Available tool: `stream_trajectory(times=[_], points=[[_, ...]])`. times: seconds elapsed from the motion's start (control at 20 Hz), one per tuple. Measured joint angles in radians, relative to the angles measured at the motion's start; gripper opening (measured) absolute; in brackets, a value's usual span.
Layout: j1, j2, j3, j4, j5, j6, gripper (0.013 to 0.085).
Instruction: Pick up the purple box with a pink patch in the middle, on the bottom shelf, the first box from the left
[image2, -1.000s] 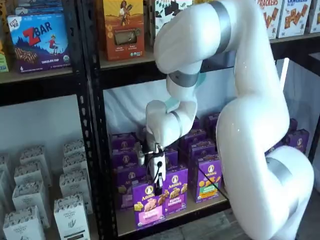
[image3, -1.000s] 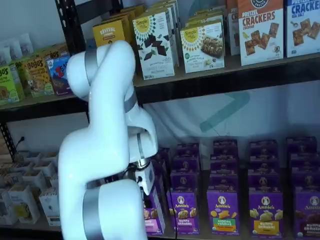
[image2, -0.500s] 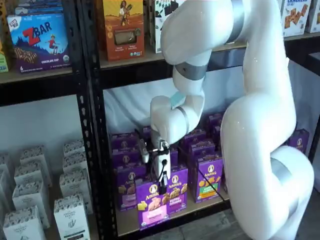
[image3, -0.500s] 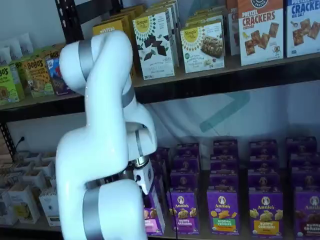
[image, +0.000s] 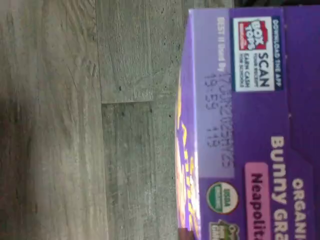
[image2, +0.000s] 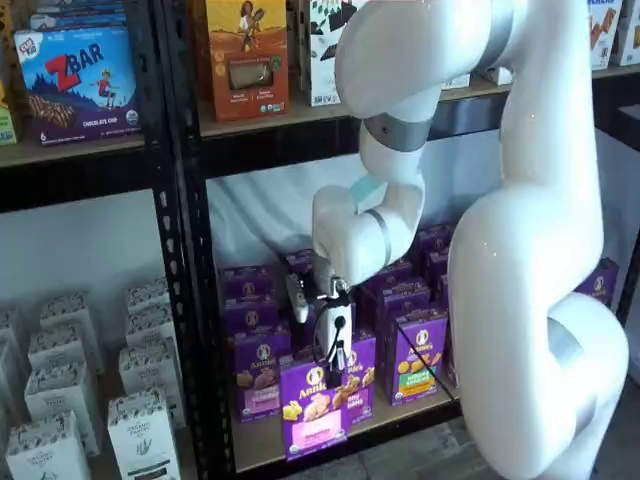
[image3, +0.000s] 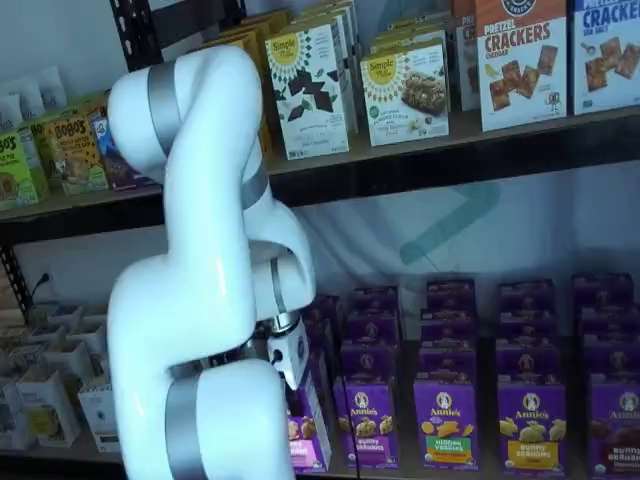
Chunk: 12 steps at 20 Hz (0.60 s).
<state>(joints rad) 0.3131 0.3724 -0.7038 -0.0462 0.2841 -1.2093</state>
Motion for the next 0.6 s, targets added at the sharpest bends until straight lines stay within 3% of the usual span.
stream_trajectory(times=[0.6], points=[[-0.011, -0.052, 0.029, 0.003, 0.035, -0.014, 0.0330]])
